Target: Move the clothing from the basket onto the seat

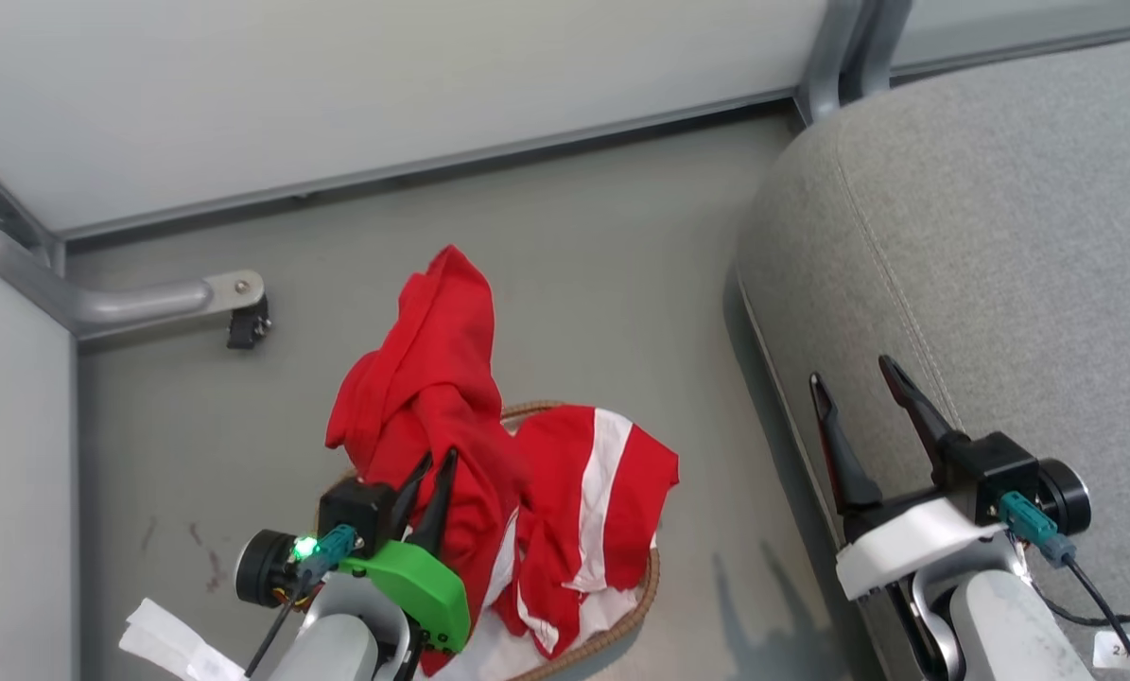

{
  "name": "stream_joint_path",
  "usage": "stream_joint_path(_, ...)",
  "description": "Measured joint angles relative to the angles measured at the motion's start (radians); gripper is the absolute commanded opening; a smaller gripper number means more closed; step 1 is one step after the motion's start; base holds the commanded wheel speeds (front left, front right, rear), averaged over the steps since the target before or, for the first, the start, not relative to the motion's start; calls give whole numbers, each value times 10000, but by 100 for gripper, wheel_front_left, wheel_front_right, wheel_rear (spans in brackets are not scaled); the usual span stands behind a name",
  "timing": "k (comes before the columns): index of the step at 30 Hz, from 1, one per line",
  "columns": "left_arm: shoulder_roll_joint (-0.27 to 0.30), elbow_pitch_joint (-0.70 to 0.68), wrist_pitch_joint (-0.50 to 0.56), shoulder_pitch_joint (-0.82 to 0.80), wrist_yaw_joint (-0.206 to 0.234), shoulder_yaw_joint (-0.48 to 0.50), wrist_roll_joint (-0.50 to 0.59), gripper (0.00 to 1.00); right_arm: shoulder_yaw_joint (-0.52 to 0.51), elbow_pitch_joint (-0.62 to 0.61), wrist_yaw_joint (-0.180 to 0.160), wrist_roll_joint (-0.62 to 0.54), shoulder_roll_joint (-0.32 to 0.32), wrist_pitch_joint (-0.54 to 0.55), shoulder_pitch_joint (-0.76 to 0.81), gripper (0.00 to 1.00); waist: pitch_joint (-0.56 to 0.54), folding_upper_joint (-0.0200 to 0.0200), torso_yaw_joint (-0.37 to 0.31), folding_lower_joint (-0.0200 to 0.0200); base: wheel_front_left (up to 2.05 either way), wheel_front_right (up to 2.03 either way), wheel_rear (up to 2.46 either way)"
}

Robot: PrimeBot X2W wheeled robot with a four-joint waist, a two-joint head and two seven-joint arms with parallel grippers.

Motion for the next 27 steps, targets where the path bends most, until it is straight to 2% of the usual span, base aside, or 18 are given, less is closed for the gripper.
stream_joint_path(8, -357, -1528, -2, 373, -270, 1093, 414, 0, -36, 102, 0, 35, 0, 0, 683, 100, -867, 0, 306, 0, 0, 0, 0)
stream_joint_path(15, -552, -2594, 0, 382, -430, 1615, 629, 0, 506, 299, 0, 2, 0, 0, 992, 100, -1418, 0, 472, 0, 0, 0, 0)
stream_joint_path(22, -617, -3112, 0, 372, -504, 1482, 600, 0, 2316, 648, 0, -268, 15, 0, 1058, 100, -1618, 0, 709, 0, 0, 0, 0)
stream_joint_path(27, -629, -3348, 0, 348, -514, 1005, 190, 0, 3731, 922, 0, -6, 0, 0, 391, 100, -1606, 0, 922, 0, 0, 0, 0)
